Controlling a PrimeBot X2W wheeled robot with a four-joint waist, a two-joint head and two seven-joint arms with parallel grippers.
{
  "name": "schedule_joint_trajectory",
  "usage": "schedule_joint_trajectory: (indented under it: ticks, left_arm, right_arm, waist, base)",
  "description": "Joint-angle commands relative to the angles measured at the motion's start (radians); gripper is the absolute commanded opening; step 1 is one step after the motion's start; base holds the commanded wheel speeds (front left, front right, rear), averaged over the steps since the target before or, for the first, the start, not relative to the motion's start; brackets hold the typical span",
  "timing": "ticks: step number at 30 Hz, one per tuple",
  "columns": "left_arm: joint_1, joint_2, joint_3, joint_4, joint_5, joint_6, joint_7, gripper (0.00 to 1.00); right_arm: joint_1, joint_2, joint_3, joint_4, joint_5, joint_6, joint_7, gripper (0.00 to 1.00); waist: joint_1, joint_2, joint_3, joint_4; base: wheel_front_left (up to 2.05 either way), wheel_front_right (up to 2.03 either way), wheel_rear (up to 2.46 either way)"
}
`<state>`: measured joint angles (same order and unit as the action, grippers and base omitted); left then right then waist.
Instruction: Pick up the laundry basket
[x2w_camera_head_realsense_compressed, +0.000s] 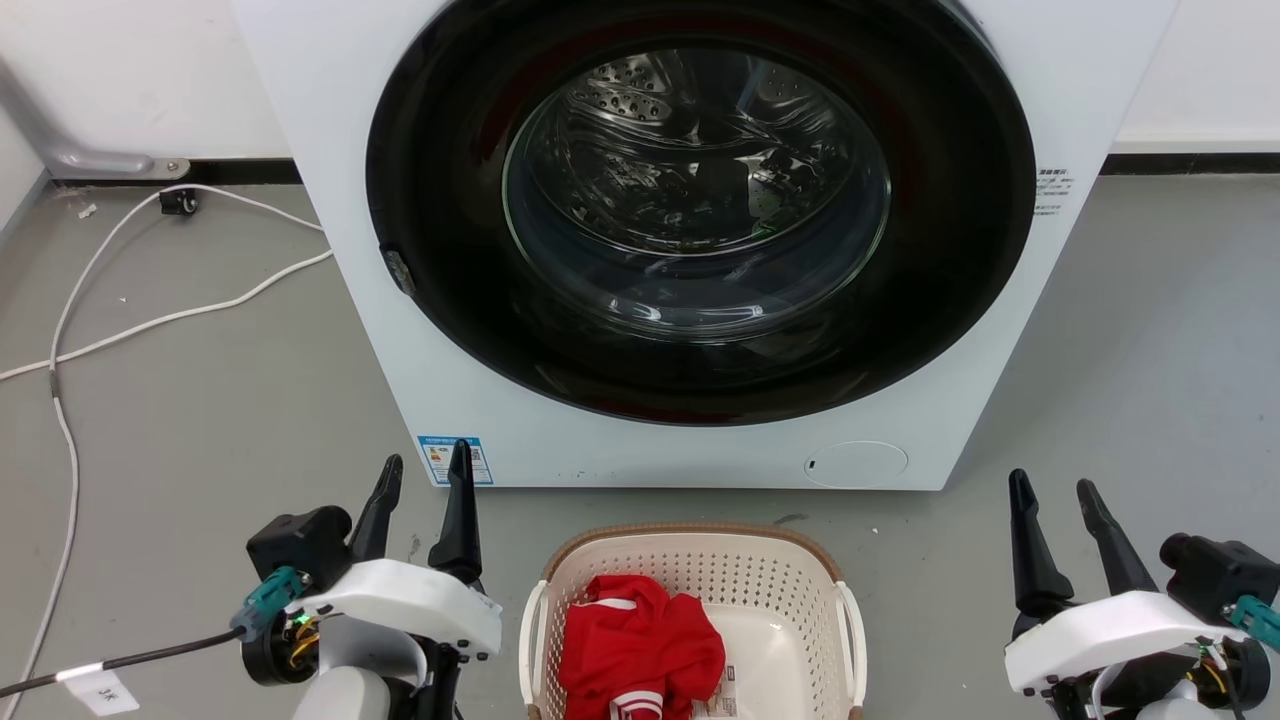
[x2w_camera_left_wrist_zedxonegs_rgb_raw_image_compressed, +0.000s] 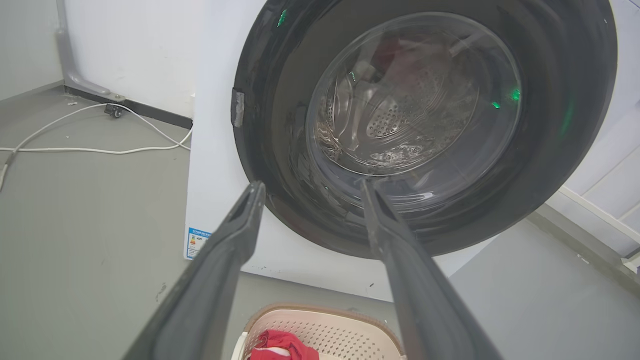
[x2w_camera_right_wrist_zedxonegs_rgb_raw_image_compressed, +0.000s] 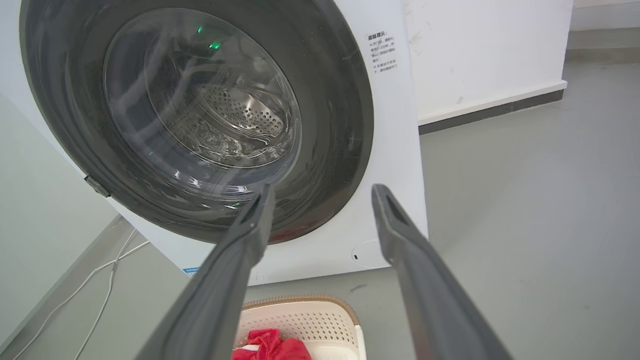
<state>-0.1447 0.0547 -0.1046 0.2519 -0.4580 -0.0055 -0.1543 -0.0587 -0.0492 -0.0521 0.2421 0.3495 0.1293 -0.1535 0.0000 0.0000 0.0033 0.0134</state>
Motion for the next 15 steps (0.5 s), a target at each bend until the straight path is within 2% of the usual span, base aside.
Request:
schedule_joint_trajectory:
  ticks: [1, 15]
  left_arm:
    - [-0.023, 0.007, -0.006, -0.003, 0.028, 0.005, -0.011, 1.0]
    - [-0.034, 0.012, -0.033, 0.023, 0.159, 0.024, -0.044, 1.0]
  right_arm:
    - [-0.013, -0.002, 0.001, -0.003, -0.032, 0.001, -0.011, 1.0]
    - [-0.016, -0.002, 0.011, 0.01, -0.176, 0.002, -0.044, 1.0]
  waist:
    - [0.0, 0.0, 0.0, 0.0]
    - [0.0, 0.0, 0.0, 0.002]
  base:
    - [0.0, 0.0, 0.0]
    - [0.0, 0.0, 0.0]
